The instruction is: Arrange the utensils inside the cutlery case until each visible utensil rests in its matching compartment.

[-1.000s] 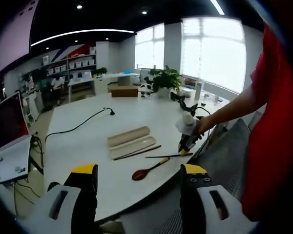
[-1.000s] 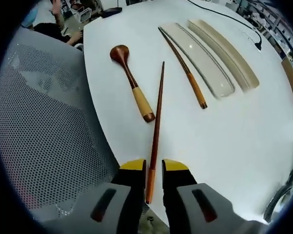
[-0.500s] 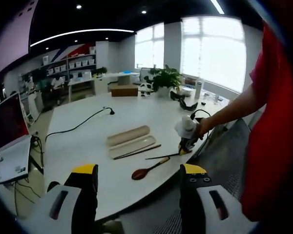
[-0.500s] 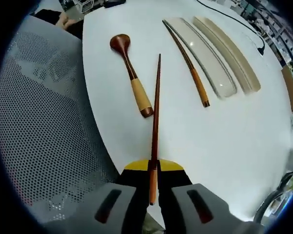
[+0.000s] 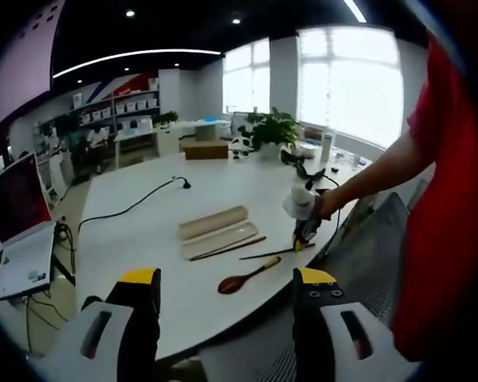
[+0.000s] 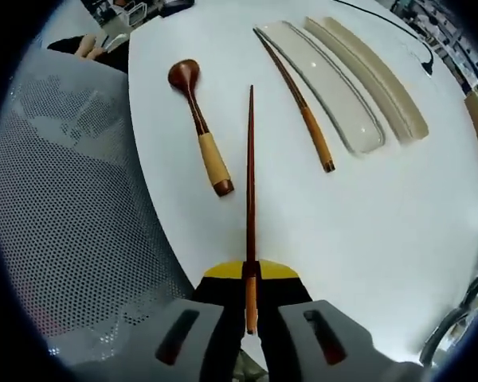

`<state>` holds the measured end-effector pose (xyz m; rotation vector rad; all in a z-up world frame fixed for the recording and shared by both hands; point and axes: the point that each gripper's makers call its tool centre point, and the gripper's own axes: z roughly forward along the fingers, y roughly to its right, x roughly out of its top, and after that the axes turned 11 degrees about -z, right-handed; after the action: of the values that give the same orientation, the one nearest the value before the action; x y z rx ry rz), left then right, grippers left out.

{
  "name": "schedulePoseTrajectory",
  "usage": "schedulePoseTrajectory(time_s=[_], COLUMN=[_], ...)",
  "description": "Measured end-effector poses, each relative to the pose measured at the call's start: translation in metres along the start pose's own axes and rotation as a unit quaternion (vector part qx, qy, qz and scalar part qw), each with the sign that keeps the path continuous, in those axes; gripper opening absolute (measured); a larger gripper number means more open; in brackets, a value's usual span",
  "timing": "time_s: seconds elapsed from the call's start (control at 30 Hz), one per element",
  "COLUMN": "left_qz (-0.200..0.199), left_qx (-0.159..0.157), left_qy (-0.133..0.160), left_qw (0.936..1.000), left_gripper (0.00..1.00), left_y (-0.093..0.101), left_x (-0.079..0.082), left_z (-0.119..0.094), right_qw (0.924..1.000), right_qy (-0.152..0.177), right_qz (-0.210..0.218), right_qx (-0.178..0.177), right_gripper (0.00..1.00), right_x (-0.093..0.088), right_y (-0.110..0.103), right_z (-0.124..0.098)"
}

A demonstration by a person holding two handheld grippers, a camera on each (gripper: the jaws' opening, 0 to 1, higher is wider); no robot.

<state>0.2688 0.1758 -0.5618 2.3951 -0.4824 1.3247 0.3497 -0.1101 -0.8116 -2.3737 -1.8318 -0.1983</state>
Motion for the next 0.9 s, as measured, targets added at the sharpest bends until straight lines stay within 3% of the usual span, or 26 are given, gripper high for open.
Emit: schedulePoseTrajectory(time_s=[0.07, 0.53, 0.9], left_qz=[0.002, -0.005, -0.002], left_qx=[0.002, 0.007, 0.01], left_qy=[0.0, 0.007, 0.007], left_qw=[1.0, 0.9999, 0.9999], left_gripper=[0.69, 0.69, 0.69], left_y=[-0.001, -0.003, -0.005], left_x=[0.0, 0.0, 0.001], left_z=[0.0, -0.004, -0.004], right_qw=[0.9999, 0.999, 0.9966], right_qy=[0.014, 0.022, 0.062], right_qz=[0.007, -0.037, -0.05], right_qx=[0.0, -0.014, -0.021], right_gripper=[0.0, 0.0, 0.0], right_x=[0.006, 0.025, 0.042], right_y=[0.005, 0.019, 0.031], right_z=[-0.004, -0.03, -0.046])
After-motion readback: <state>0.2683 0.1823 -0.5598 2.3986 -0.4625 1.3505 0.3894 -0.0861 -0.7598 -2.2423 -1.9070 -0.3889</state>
